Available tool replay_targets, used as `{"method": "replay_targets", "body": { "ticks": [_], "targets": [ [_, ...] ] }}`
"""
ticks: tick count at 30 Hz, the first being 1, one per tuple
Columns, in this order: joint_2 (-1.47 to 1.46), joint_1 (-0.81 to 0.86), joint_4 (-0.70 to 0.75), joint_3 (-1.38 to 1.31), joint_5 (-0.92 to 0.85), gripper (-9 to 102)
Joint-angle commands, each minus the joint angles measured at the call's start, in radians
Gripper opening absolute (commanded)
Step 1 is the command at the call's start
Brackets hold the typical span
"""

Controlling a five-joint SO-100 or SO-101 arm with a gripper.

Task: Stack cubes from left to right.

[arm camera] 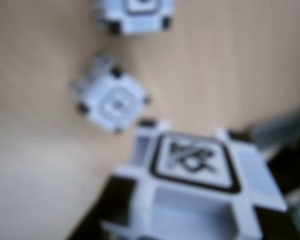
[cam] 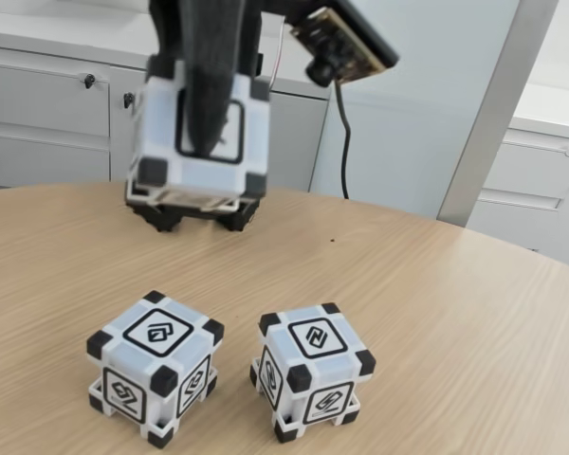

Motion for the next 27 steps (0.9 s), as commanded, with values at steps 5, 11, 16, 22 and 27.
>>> {"method": "replay_targets", "body": {
  "ticks": [5, 11, 16, 22, 27],
  "targets": [
    [0.020, 0.011, -0.017, 0.186, -0.054, 19],
    [0.020, 0.011, -0.021, 0.206, -0.014, 19],
    [0.009, 0.011, -0.163, 0.213, 0.051, 19],
    [0.008, 0.009, -0.210, 0.216, 0.058, 20],
    [0.006, 0.009, -0.210, 0.218, 0.052, 20]
  ]
}}
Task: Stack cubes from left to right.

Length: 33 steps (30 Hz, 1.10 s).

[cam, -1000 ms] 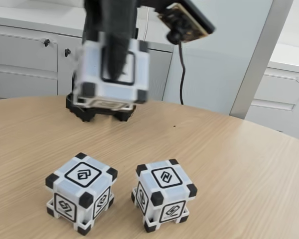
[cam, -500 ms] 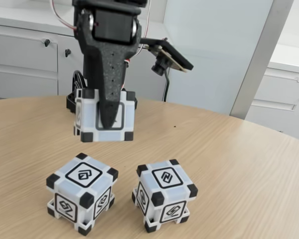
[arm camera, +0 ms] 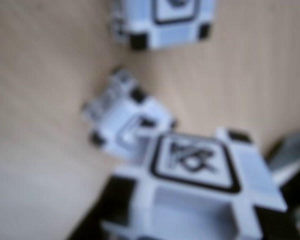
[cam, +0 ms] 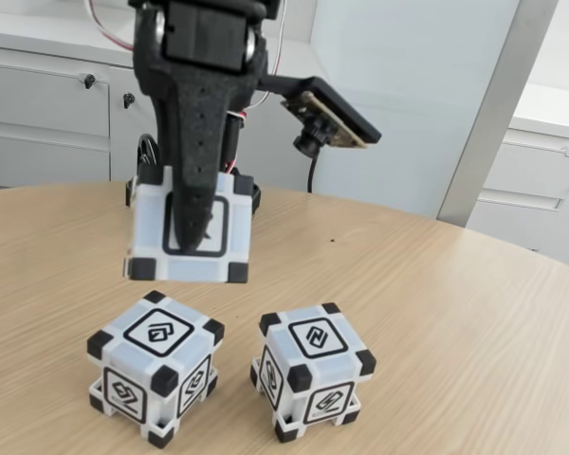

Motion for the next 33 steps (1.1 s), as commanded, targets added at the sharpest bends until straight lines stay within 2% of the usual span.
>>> {"method": "replay_targets", "body": {
  "ticks": [1, 11, 20, 33],
  "targets": [
    [0.003, 0.005, -0.018, -0.005, -0.006, 20],
    [0.003, 0.009, -0.018, 0.037, -0.046, 19],
    [0.003, 0.112, -0.031, 0.038, -0.058, 19],
    [0.005, 0.095, -0.023, 0.100, -0.109, 20]
  ]
}}
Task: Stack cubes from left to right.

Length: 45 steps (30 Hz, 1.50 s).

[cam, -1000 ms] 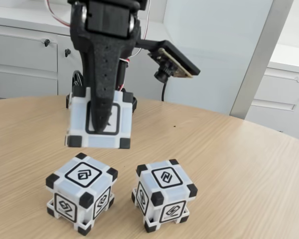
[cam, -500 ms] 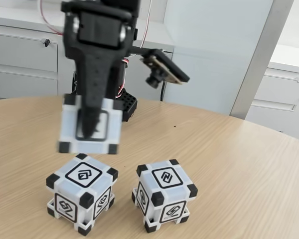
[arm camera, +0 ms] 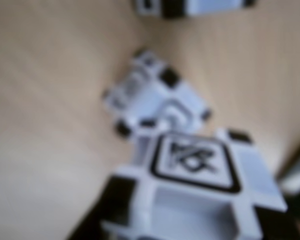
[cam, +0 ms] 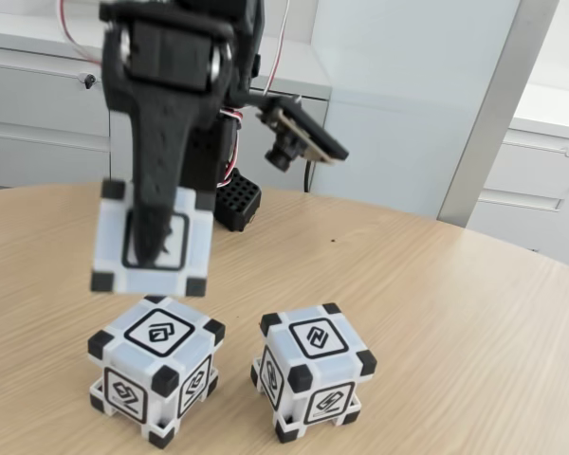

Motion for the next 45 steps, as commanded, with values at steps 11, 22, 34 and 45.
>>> {"method": "replay_targets", "body": {
  "ticks": [11, 22, 34, 45],
  "targets": [
    [0.005, -0.005, -0.020, 0.048, -0.020, 20],
    [0.005, -0.006, -0.018, 0.034, 0.029, 20],
    [0.006, -0.008, -0.008, 0.012, 0.066, 21],
    [0.003, -0.009, -0.005, -0.071, 0.110, 21]
  ]
}}
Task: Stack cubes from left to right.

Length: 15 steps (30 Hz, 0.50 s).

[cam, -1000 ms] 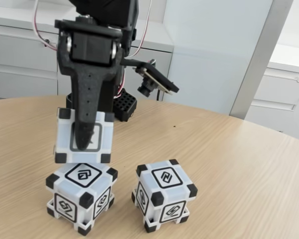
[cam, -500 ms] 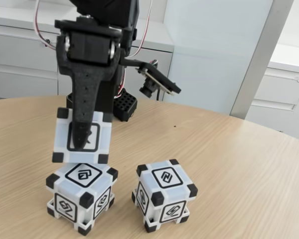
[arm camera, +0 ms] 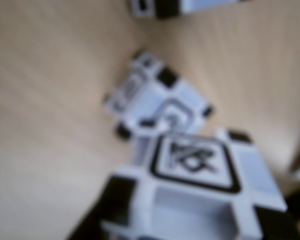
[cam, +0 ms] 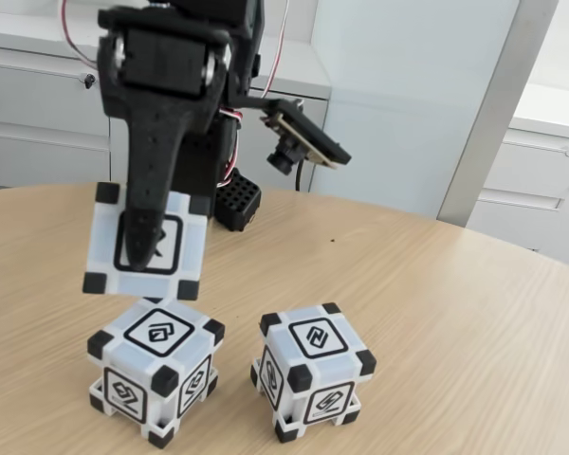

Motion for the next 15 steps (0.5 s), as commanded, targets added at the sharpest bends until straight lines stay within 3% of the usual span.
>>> {"method": "replay_targets", "body": {
  "ticks": [1, 15],
  "targets": [
    [0.002, -0.009, -0.002, -0.058, 0.002, 21],
    [-0.179, -0.008, -0.015, -0.114, -0.015, 20]
  ]
}}
